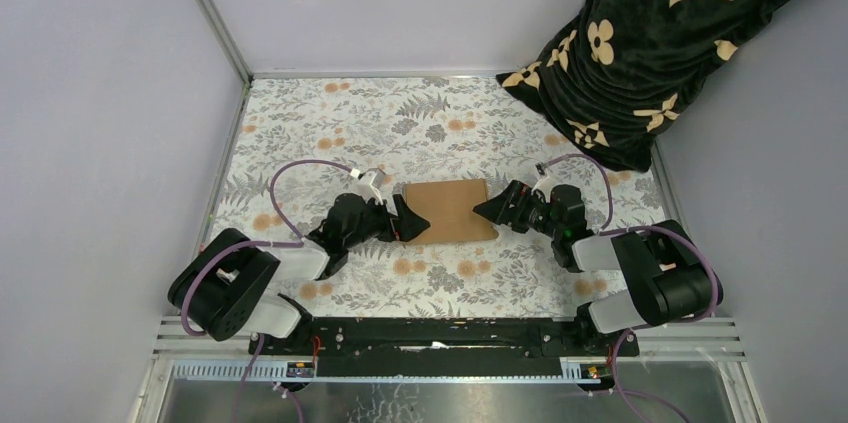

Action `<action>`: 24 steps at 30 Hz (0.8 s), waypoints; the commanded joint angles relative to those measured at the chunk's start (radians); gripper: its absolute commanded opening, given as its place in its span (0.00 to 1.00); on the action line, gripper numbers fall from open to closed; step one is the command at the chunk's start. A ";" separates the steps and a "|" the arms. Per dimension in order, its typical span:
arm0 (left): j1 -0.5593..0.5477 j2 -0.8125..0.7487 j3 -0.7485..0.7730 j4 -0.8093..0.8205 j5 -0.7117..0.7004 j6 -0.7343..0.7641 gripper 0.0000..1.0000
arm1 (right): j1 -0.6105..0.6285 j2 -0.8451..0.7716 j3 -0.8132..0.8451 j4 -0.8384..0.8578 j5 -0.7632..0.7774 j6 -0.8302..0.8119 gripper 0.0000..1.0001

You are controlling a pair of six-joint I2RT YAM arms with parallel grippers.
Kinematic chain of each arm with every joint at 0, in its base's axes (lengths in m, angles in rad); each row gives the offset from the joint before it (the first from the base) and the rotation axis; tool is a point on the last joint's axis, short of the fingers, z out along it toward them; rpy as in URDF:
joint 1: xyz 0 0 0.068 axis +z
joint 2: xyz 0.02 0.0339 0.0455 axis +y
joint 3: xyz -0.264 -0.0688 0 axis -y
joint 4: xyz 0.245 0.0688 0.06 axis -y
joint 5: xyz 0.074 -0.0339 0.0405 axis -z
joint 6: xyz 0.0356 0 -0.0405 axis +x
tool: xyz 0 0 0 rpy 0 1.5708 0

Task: Fold the paper box

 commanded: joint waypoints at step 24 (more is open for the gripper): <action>-0.036 -0.048 0.000 -0.035 -0.033 0.010 0.99 | 0.001 -0.016 -0.016 -0.020 -0.010 -0.024 1.00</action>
